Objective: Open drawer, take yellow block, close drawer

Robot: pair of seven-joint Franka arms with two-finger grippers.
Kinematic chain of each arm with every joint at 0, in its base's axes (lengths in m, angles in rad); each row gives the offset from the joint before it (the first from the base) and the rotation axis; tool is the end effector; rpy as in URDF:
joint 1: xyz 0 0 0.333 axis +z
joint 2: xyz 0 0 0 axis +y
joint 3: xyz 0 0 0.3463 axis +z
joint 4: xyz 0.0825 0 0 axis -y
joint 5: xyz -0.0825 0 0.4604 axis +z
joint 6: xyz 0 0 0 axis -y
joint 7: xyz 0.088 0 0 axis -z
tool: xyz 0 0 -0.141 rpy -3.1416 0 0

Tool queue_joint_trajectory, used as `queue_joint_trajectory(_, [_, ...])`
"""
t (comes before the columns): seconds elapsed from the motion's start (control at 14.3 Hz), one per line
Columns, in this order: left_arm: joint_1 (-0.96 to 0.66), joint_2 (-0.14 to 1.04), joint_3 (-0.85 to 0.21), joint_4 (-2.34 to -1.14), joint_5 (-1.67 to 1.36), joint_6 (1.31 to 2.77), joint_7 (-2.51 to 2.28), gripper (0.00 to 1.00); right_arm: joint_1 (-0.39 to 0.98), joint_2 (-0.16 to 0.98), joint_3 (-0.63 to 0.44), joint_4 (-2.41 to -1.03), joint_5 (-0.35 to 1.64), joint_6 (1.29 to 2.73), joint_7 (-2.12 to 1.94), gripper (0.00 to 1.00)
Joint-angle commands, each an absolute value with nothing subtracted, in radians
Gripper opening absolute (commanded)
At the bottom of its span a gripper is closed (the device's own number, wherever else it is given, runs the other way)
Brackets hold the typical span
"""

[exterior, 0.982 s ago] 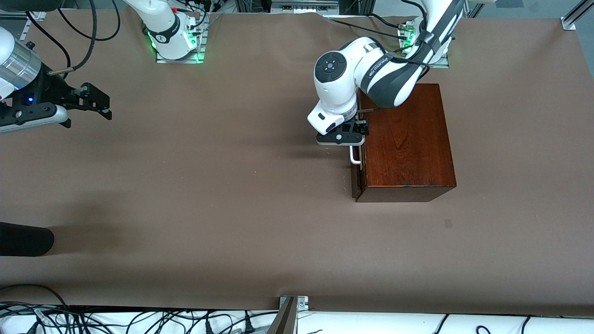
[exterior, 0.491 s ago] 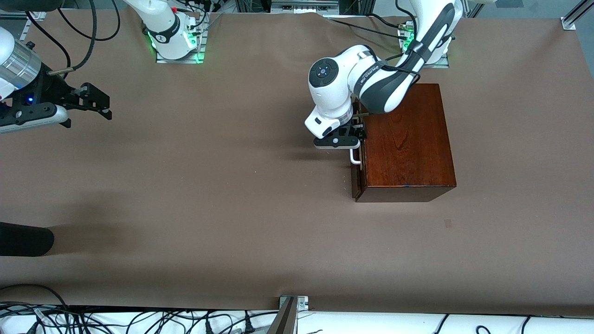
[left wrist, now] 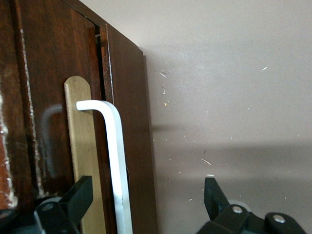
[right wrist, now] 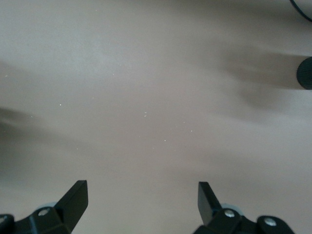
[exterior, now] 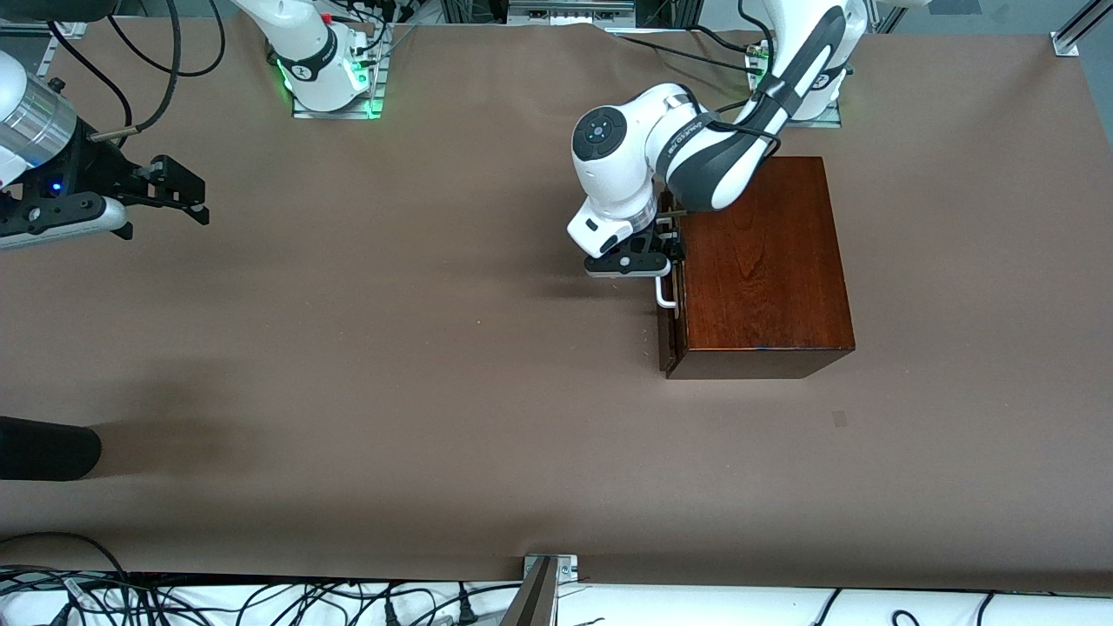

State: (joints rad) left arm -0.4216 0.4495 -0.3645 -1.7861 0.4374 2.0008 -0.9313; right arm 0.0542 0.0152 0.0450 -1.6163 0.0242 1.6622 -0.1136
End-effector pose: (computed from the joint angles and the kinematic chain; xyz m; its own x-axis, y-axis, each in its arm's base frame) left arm 0.5279 -0.4580 0.2522 0.9973 -0.0652 0.0325 -0.0533 -0.9573 -0.2841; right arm 0.6411 0.0668 0.5942 0.9774 0.2089 0.0333 0.2097 -0.9775 -0.0212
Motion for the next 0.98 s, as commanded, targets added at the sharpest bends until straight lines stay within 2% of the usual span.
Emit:
queue_joint_trajectory(0.0, [-0.437, 0.485, -0.360, -1.789, 0.466, 2.005, -0.977, 1.00, 0.046, 0.017, 0.048, -1.603, 0.040, 1.646, -0.107, 1.00])
queue_joint_trajectory(0.91, [-0.451, 0.514, -0.362, -1.778, 0.474, 2.008, -0.986, 1.00, 0.046, 0.017, 0.048, -1.603, 0.040, 1.644, -0.110, 1.00])
